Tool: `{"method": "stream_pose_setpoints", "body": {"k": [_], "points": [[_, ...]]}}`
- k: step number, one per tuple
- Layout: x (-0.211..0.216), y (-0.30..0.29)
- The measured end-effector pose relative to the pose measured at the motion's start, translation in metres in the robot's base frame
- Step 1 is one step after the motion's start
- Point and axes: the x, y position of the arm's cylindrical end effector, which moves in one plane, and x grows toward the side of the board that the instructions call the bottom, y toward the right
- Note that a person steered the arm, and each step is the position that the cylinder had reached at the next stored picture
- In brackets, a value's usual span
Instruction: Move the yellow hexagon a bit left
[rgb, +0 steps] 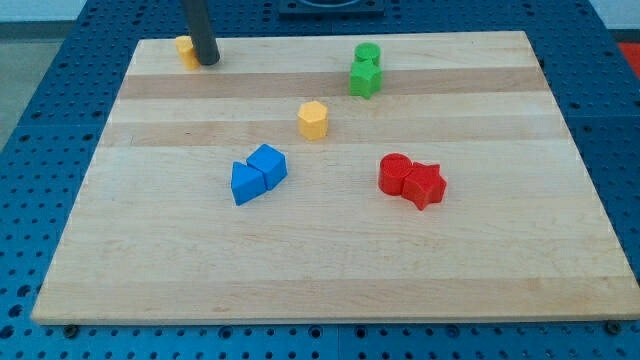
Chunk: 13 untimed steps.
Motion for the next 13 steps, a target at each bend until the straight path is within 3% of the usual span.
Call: {"method": "stream_pose_setpoints", "body": {"k": [2, 4, 6, 8, 11, 13], "points": [[0.006, -0.008], [0.095, 0.072], [0.102, 0.166], [0.152, 0.221], [0.15, 0.208], [0.147, 0.166]]}}
